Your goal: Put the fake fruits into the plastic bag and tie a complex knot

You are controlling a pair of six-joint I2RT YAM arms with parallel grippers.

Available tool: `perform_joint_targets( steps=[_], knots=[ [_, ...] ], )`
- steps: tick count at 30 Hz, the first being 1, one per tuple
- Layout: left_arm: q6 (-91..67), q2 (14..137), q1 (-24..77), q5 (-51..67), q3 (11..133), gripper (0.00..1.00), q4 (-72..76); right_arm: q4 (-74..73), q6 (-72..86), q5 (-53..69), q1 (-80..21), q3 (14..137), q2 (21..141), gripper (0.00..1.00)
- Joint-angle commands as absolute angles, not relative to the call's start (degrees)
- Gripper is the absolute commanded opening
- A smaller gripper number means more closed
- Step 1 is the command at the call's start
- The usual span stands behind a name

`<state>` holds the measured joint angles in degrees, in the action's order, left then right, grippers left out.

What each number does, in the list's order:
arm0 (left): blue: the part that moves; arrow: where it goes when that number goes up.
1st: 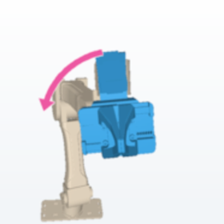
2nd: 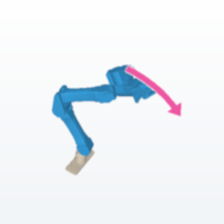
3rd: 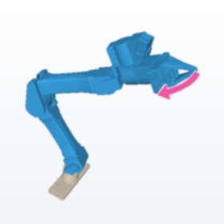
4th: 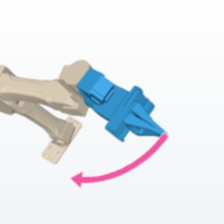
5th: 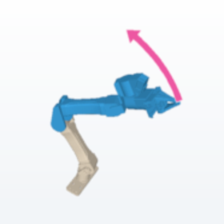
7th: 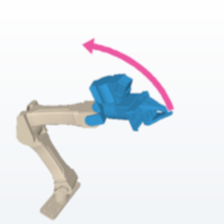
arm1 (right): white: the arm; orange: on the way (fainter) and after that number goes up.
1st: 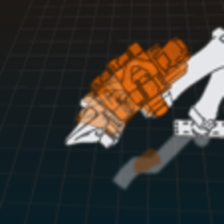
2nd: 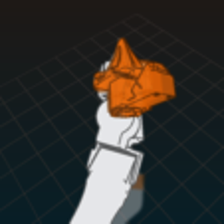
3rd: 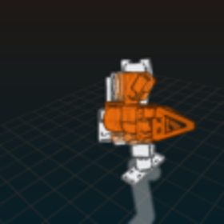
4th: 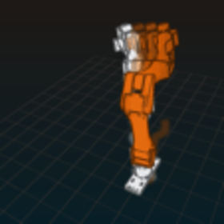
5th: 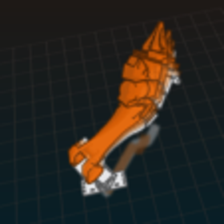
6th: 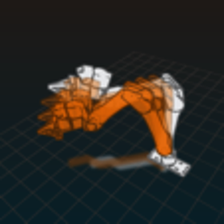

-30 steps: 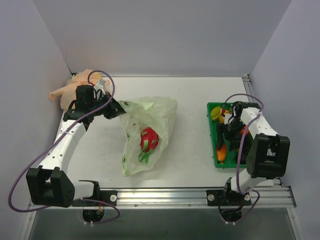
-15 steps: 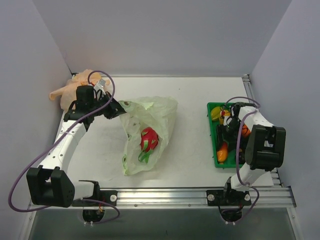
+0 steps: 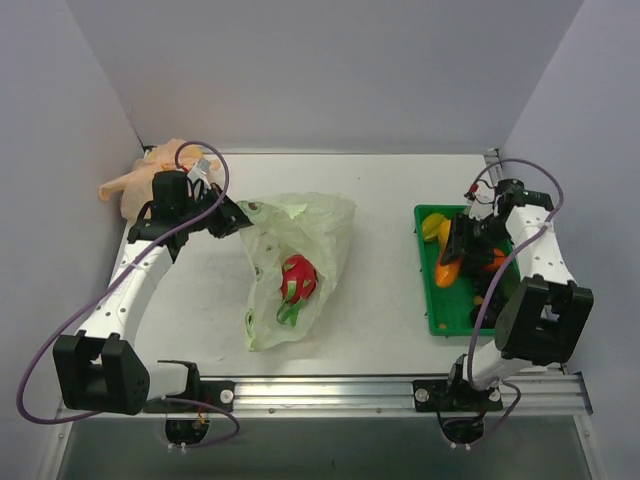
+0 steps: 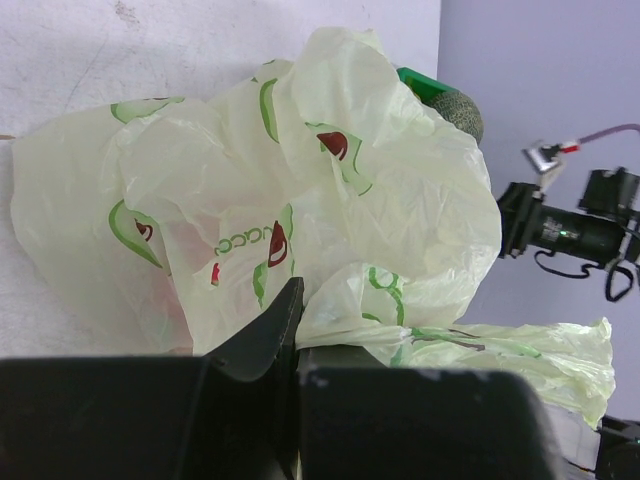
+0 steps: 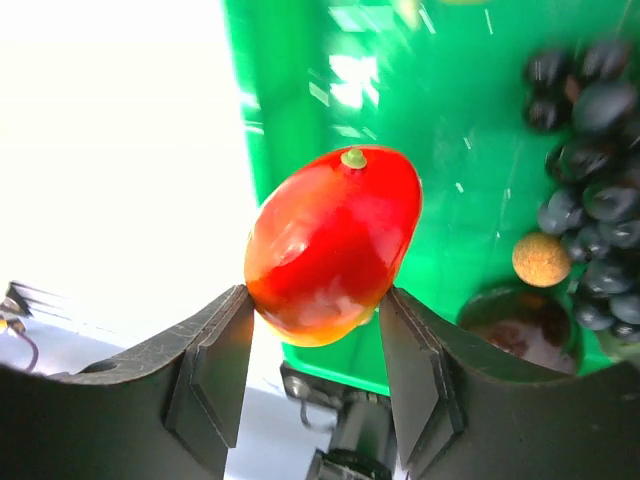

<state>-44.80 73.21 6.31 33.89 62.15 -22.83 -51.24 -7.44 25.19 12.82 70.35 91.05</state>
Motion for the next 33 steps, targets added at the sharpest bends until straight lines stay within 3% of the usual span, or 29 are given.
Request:
perform_joint_targets(
  steps=[1,7,13,19,25,33],
  knots=[
    [-45.18,73.48,6.50,34.54,62.75,0.05,-19.86,-55.37,-9.31,33.21,11.69,75.66,83.59,0.00],
    [-45.18,74.27,6.59,34.72,63.37,0.05,-19.95,-55.02,-10.11,40.77,7.31,81.73,76.30,0.00],
    [-45.09,75.50,6.59,35.42,64.69,0.05,-20.04,-46.68,-8.26,44.12,-7.62,85.69,67.51,0.06],
    [-45.53,76.64,6.68,36.03,65.74,0.05,-19.95,-38.24,-11.33,36.40,-30.03,88.50,65.30,0.12],
    [-46.14,77.87,6.86,36.39,67.59,0.06,-19.86,-32.97,-18.26,27.62,-48.91,90.26,70.74,0.13],
    [-46.93,77.78,7.03,37.88,68.47,0.06,-19.78,-24.35,-28.46,14.69,-61.26,87.90,81.02,0.13]
  ],
)
